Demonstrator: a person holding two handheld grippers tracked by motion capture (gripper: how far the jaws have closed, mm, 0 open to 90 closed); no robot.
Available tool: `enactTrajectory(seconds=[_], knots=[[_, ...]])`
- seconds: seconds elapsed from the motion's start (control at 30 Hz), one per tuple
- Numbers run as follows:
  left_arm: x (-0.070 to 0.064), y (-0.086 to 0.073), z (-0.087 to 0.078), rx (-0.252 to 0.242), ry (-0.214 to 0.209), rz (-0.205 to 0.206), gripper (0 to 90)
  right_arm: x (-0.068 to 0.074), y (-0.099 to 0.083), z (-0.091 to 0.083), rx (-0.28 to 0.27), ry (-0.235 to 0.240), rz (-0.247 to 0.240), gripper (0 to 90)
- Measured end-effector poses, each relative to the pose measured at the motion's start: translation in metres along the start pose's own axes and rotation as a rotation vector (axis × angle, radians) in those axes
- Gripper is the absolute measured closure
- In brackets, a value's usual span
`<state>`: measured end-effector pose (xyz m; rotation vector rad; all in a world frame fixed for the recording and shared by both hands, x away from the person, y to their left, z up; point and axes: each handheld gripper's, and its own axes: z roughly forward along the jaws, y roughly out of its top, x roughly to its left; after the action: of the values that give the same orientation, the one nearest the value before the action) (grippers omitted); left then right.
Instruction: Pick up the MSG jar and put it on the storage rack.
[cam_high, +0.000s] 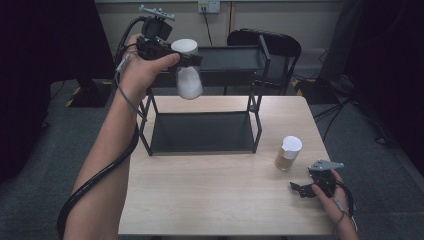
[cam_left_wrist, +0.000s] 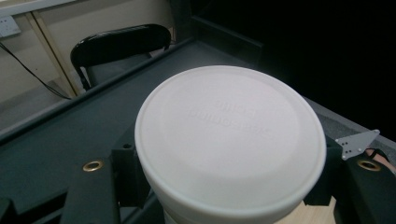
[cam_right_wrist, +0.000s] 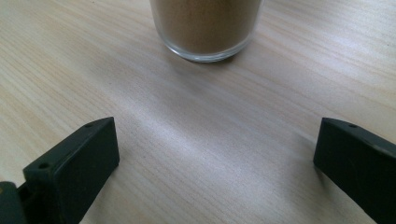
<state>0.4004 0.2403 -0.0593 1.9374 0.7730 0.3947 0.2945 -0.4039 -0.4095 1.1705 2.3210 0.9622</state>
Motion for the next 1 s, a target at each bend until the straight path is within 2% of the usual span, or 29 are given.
enactTrajectory(seconds=[0.43,0.8,1.0], knots=[[0.01,0.024,0.005,-0.012,0.003,-0.017,34.3,0.0,0.0,0.0,0.001,0.0,-0.001,0.0],[0.018,0.047,0.011,-0.005,0.03,-0.022,34.3,0.0,0.0,0.0,0.001,0.0,0.0,0.0],[0.025,0.051,0.015,-0.004,0.039,-0.026,34.3,0.0,0.0,0.0,0.001,0.001,0.0,0.0]])
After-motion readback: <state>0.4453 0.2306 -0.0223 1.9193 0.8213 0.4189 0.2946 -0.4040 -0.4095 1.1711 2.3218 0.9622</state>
